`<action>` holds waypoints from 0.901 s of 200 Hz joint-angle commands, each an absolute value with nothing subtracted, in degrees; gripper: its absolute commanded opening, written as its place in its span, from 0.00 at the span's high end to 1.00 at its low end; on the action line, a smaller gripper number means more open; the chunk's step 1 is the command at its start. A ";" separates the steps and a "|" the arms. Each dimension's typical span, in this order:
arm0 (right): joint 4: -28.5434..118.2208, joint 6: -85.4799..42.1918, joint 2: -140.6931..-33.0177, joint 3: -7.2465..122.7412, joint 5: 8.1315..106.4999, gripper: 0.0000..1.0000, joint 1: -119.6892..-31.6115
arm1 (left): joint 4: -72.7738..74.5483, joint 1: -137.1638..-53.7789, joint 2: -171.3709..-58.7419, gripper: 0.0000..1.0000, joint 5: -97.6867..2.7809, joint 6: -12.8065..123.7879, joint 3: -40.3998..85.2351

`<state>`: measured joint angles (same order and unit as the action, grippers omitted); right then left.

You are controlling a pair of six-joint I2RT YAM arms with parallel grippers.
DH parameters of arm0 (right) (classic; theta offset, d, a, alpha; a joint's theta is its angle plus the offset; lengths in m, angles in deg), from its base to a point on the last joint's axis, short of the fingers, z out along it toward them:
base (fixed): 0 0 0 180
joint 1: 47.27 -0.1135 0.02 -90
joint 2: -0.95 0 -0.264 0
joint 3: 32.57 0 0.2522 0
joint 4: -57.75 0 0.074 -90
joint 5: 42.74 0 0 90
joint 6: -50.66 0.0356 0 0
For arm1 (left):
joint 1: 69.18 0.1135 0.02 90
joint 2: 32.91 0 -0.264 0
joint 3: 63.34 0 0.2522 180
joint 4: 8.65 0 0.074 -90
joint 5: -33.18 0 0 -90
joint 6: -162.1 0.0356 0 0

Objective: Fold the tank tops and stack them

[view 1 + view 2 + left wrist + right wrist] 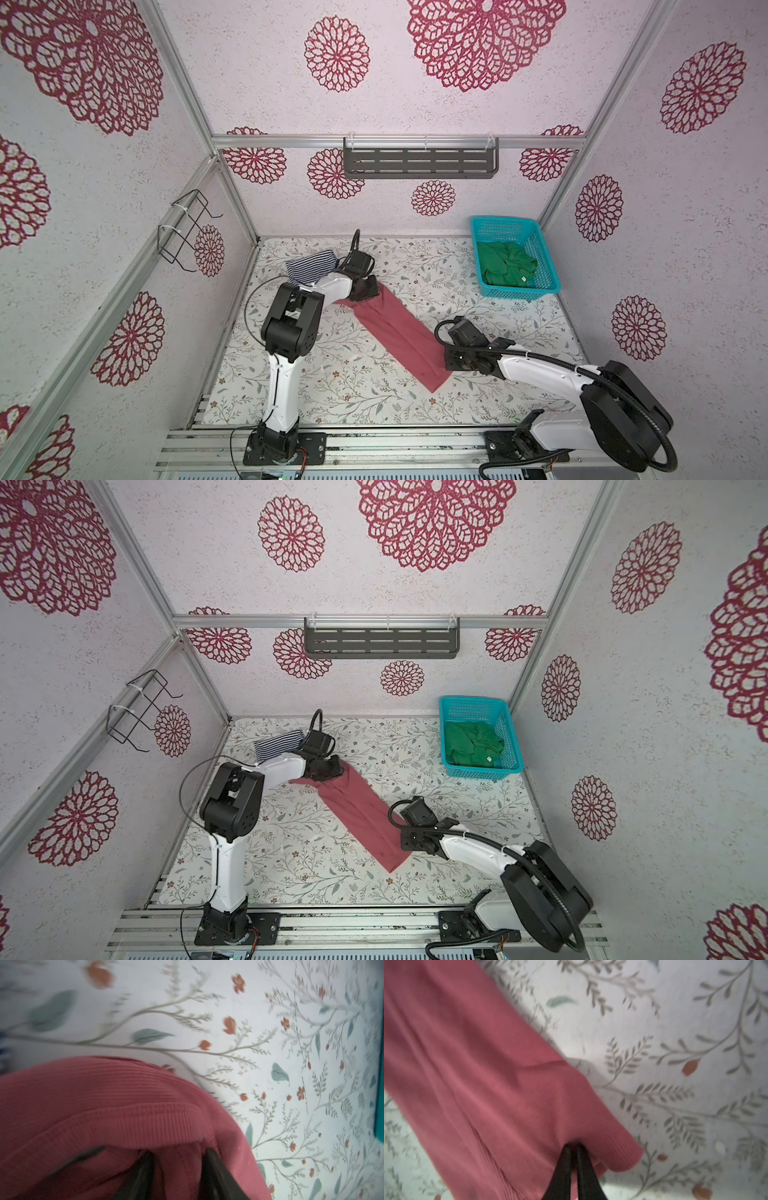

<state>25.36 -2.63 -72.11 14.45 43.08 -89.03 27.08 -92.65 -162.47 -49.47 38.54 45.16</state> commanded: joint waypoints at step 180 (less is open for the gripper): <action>30.78 -2.48 -86.51 23.33 46.50 0.90 -88.53 | 42.96 -91.64 -173.81 0.43 -48.75 46.18 64.84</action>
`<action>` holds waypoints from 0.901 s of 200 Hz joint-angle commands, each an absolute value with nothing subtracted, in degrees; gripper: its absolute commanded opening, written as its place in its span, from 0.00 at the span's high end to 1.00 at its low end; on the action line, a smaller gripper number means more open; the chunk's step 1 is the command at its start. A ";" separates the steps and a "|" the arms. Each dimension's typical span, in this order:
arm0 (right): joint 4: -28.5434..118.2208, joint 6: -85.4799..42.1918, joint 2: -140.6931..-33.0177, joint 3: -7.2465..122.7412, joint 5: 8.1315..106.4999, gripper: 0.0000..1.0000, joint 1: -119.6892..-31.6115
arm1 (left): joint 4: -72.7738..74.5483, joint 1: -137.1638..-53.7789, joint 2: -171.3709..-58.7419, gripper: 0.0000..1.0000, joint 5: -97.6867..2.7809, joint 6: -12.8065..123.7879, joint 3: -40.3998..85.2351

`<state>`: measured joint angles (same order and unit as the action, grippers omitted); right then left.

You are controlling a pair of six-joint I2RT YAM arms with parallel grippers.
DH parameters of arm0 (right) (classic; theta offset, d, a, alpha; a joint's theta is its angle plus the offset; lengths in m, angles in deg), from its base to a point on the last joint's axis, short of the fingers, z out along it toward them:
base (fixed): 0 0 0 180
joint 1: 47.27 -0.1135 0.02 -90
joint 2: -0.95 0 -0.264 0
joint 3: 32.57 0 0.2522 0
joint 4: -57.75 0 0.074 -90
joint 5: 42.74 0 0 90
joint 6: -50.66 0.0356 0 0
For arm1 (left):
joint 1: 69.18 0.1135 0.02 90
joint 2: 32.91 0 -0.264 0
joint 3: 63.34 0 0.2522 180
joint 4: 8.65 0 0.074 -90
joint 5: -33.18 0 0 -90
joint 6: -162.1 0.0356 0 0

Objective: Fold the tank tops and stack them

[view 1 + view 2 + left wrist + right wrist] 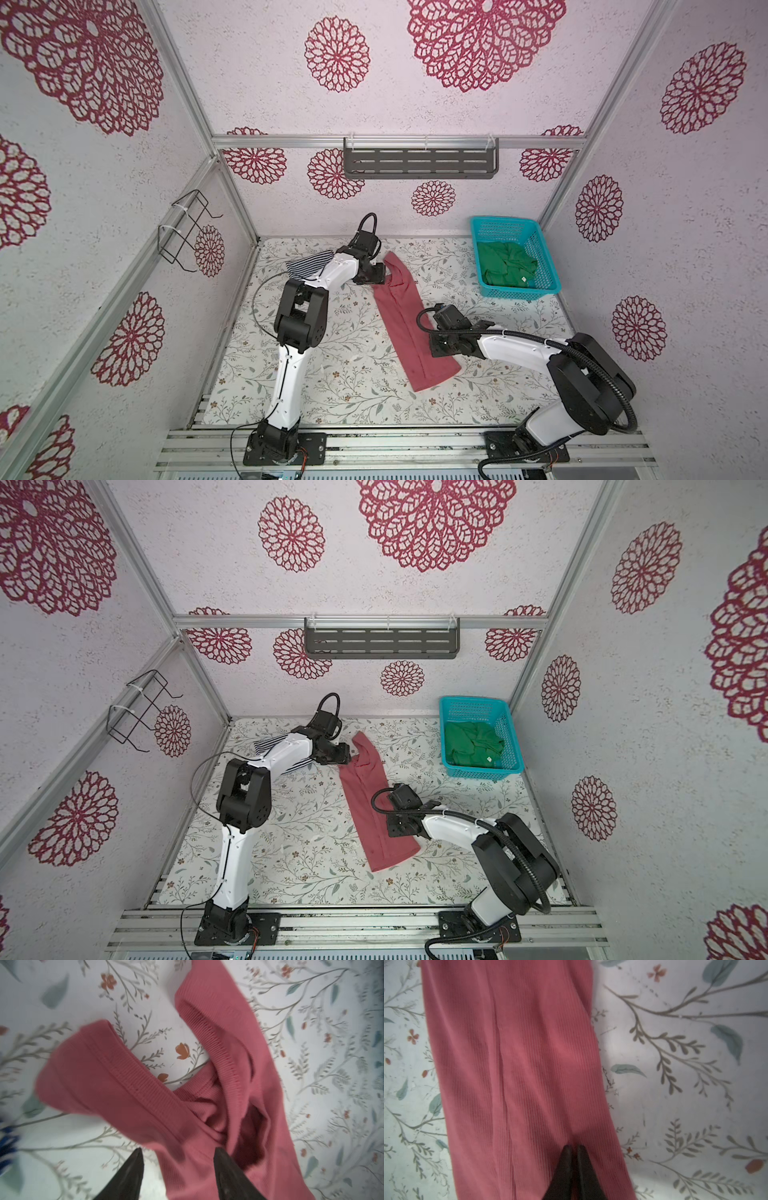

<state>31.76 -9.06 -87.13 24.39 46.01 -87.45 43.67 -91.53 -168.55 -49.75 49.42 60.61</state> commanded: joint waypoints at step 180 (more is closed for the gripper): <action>30.17 11.18 -82.14 23.03 52.75 0.67 -96.36 | 33.95 -90.34 -141.14 0.14 -50.24 40.58 39.02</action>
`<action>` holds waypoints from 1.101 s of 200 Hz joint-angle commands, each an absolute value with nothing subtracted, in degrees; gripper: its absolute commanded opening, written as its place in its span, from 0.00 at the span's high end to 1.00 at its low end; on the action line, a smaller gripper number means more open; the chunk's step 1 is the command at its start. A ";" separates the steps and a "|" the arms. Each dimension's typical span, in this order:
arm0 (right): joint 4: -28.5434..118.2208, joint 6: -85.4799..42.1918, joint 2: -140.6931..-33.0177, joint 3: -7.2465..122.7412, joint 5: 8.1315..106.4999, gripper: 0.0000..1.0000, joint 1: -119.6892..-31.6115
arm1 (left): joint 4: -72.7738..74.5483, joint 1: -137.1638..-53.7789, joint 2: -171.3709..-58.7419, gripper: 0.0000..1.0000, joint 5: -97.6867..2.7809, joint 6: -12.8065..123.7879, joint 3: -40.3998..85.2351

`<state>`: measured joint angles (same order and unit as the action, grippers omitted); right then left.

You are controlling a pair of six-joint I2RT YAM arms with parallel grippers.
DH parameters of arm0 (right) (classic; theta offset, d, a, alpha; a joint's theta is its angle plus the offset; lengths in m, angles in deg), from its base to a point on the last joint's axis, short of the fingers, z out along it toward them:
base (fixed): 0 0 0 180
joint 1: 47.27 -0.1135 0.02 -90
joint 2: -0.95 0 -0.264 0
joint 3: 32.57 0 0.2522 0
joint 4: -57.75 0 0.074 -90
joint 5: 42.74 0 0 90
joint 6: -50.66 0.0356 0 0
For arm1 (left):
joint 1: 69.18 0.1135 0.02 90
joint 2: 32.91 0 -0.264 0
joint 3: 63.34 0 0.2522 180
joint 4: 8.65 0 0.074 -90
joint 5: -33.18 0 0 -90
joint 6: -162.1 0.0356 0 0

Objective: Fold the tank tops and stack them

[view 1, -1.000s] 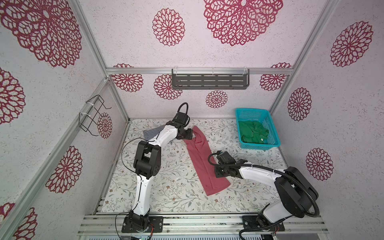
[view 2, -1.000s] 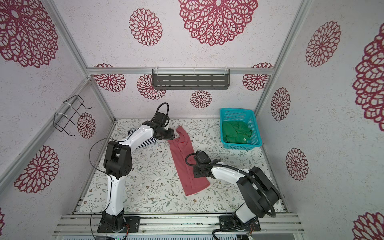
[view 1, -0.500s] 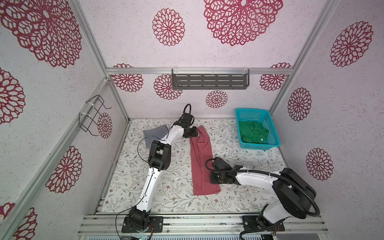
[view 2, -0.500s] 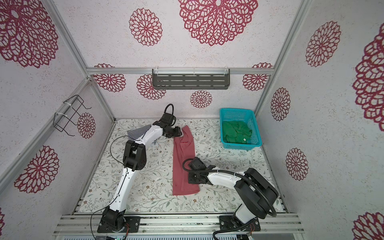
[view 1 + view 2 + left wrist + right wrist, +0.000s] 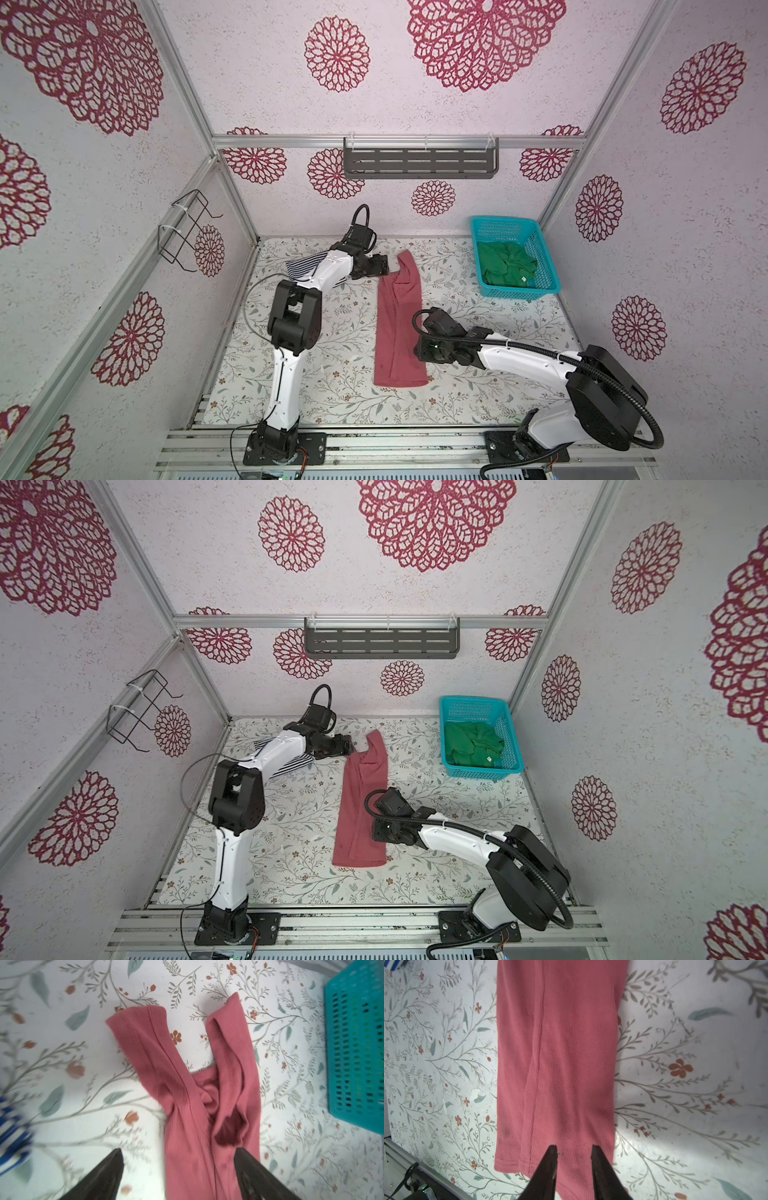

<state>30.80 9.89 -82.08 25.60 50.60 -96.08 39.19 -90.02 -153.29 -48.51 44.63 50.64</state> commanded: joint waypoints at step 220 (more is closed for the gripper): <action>36.93 12.25 -74.15 10.24 65.96 0.58 -92.30 | 13.76 -107.94 -109.20 0.47 -37.88 -2.57 -27.45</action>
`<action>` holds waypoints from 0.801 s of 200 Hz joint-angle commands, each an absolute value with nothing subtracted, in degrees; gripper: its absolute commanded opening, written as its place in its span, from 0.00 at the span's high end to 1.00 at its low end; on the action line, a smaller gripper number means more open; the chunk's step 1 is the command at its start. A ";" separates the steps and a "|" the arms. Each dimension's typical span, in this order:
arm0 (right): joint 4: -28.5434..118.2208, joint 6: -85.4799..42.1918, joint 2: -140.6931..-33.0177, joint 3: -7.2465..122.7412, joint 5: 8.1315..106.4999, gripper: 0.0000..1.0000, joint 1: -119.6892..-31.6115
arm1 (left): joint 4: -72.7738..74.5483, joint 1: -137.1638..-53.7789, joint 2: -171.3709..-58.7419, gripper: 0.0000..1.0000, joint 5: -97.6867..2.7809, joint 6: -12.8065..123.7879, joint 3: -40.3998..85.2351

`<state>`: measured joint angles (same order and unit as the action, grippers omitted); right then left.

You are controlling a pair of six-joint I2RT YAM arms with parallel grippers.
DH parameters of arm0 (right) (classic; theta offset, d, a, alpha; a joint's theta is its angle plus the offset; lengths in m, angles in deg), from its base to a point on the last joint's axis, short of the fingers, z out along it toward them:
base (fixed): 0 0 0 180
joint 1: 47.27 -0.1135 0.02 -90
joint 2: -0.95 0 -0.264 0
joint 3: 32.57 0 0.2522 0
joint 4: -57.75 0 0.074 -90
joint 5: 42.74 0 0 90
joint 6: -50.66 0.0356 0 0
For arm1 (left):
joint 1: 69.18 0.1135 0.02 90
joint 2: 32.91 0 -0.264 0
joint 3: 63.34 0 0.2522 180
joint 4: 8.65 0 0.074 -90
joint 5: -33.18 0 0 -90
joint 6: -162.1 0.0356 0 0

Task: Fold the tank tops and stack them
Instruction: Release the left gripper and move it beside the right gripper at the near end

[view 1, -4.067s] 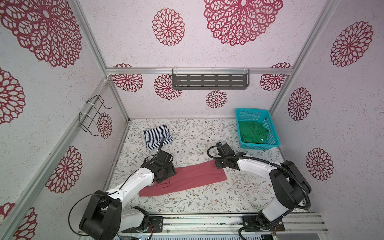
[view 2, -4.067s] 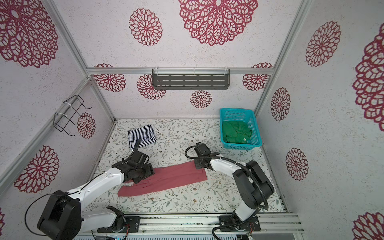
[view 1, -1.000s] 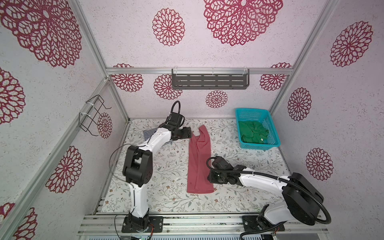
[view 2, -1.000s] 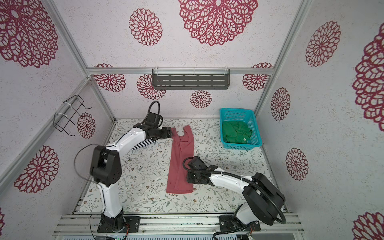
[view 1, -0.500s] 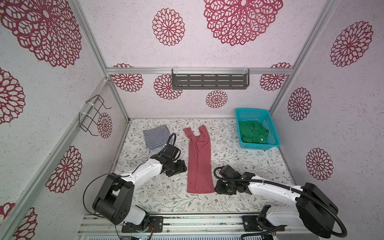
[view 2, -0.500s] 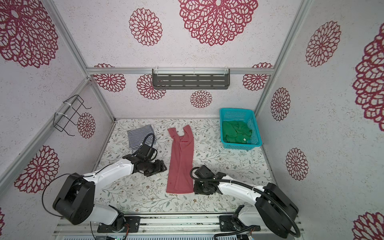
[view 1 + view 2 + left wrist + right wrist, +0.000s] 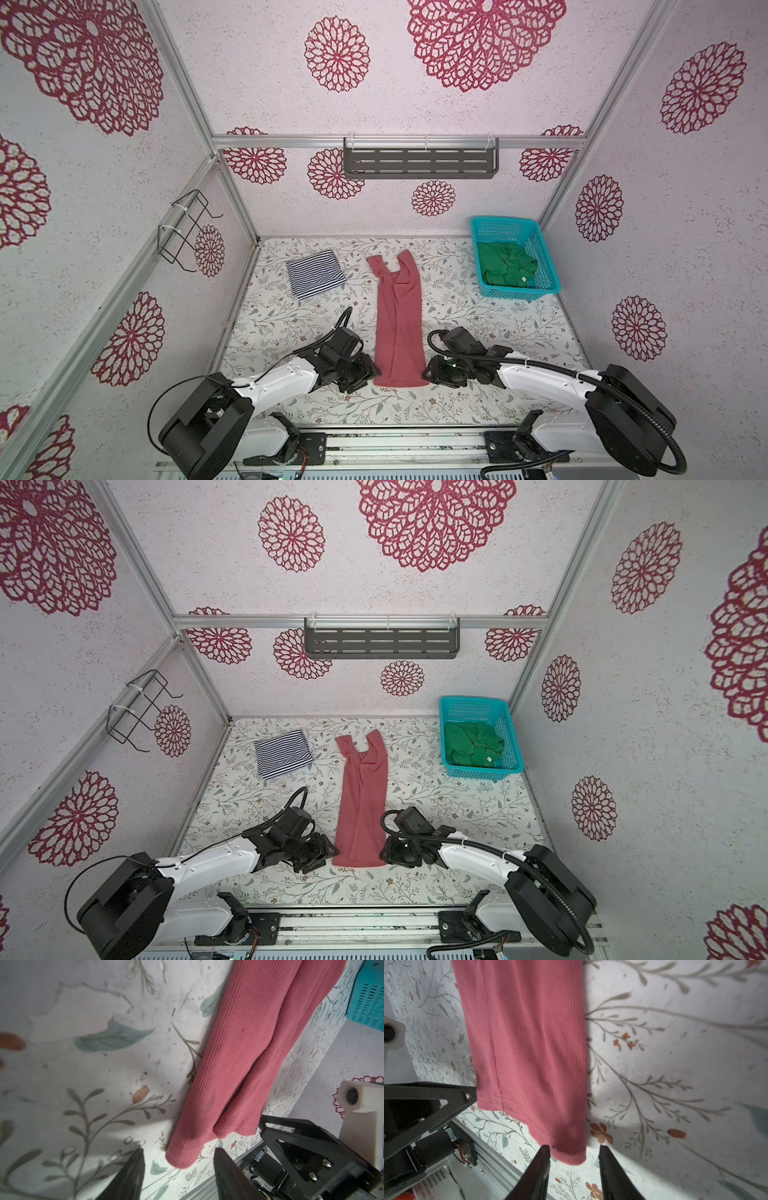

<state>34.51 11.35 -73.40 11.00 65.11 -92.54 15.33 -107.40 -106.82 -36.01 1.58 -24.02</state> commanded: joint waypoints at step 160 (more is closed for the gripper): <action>34.99 13.20 -69.89 6.22 67.34 0.98 -93.52 | 12.02 -114.57 -103.65 1.00 -39.87 -11.08 -32.63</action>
<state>40.24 13.15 -73.40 6.65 67.05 -92.92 2.45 -110.22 -108.81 -35.94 -5.72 -29.68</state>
